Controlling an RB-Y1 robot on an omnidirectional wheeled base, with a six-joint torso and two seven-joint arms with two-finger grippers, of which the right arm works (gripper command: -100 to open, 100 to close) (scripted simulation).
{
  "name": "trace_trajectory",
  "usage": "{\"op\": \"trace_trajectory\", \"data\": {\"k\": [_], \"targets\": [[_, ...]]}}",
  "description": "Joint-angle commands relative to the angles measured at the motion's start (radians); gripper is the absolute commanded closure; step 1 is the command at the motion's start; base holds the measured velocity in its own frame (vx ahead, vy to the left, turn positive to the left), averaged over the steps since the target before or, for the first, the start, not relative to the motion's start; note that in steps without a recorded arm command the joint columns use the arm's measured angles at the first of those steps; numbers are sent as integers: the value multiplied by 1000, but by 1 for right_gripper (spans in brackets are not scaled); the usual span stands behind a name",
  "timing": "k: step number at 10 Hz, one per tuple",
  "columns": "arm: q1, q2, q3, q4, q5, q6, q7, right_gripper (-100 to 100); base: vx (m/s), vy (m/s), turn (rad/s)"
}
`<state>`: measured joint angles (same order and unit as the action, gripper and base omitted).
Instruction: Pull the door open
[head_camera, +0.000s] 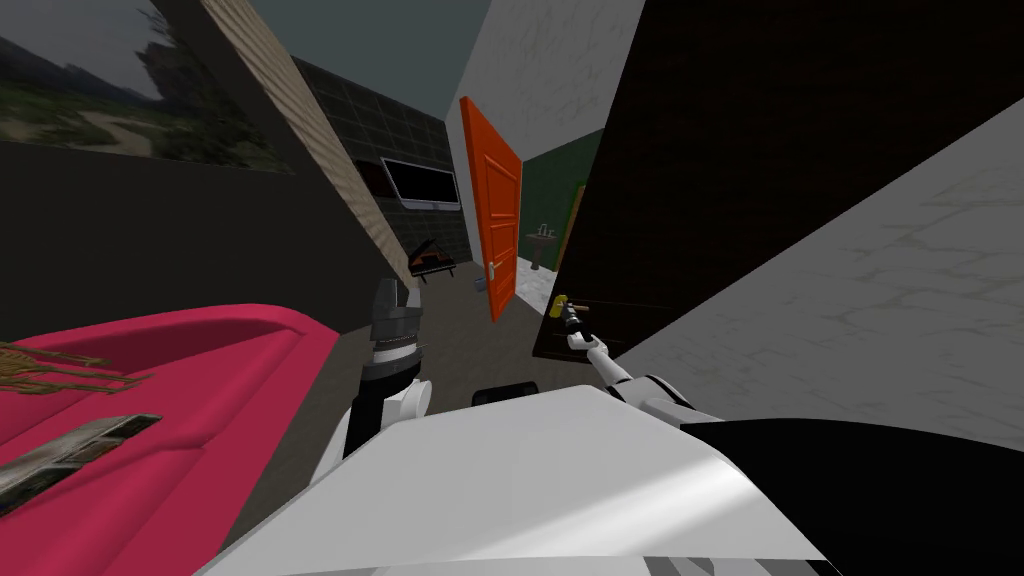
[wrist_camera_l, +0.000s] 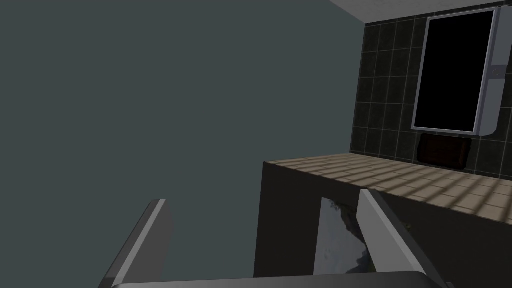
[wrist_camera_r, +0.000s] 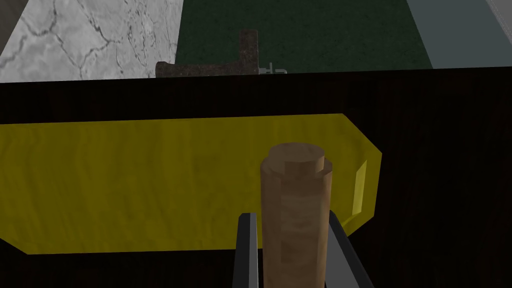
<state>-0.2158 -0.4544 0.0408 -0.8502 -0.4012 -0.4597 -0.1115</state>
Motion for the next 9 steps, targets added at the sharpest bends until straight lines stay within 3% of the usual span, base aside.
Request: {"op": "trace_trajectory", "data": {"k": [1,2,3,9], "targets": [[7,-15,5,-1,-1,-4,-9,100,-154,-62,79],[9,-18,10,-2,-1,-5,-13,100,-164,-56,63],[5,-6,14,-11,1,0,-10,100,-69,-10,53],[33,-46,69,-38,0,-18,-56,100,-171,-46,89]]}}
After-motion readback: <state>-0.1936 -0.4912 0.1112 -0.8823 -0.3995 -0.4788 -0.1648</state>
